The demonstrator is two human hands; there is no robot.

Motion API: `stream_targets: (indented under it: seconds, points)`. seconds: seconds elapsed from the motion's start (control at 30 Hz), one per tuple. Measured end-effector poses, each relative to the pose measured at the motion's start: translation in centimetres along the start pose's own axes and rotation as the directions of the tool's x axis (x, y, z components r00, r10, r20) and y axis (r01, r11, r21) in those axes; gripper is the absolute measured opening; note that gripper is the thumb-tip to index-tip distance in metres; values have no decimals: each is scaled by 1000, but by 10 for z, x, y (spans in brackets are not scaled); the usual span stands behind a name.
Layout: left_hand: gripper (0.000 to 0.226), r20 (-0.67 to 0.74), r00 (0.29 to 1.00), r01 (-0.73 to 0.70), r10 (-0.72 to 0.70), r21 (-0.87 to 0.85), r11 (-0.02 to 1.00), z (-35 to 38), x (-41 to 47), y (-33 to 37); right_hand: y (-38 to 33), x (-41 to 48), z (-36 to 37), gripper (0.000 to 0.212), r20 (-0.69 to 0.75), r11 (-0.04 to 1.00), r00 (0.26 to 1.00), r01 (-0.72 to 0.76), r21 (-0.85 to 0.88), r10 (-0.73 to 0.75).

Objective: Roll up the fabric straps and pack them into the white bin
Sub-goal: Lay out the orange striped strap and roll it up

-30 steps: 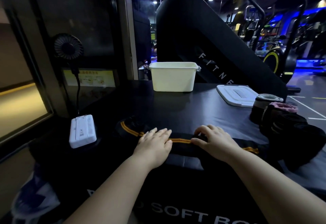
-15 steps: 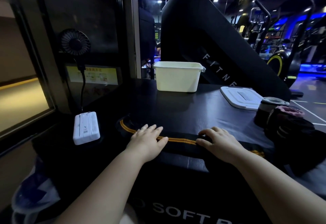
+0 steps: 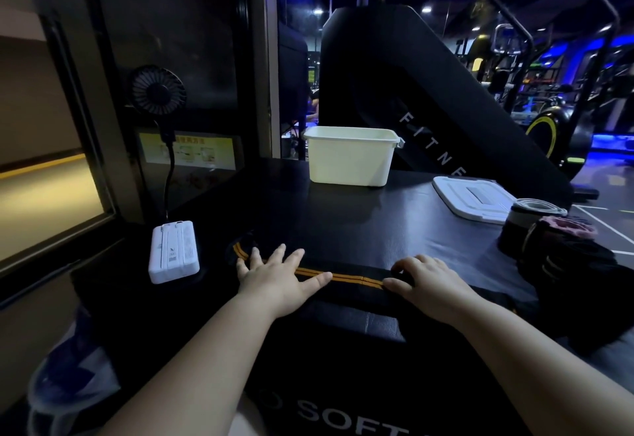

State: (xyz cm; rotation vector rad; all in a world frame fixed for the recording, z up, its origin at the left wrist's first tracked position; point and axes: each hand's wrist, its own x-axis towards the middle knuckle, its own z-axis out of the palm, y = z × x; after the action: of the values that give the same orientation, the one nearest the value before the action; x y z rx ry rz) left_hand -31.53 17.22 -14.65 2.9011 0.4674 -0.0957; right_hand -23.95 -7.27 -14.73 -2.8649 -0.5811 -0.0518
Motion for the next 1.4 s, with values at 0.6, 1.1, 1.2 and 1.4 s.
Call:
stream_targets:
  seconds: [0.6,1.1,1.2,1.4]
  points:
    - [39,-270,932,-281,242,-118,952,-6,-8,59,2,10,-30,47,71,982,980,-188,-6,188]
    - [51,-27,943,-329,331,-209,921,6,38,139,39,0,-64,72,283,900,877,-296,-319,389]
    - [47,-5,932,-359,363,-166,919,11,50,147,45,6,-73,62,381,925,846,-306,-225,373]
    - [48,23,903,-420,429,-167,892,11,78,149,65,19,-61,47,295,908,899,-383,172,323]
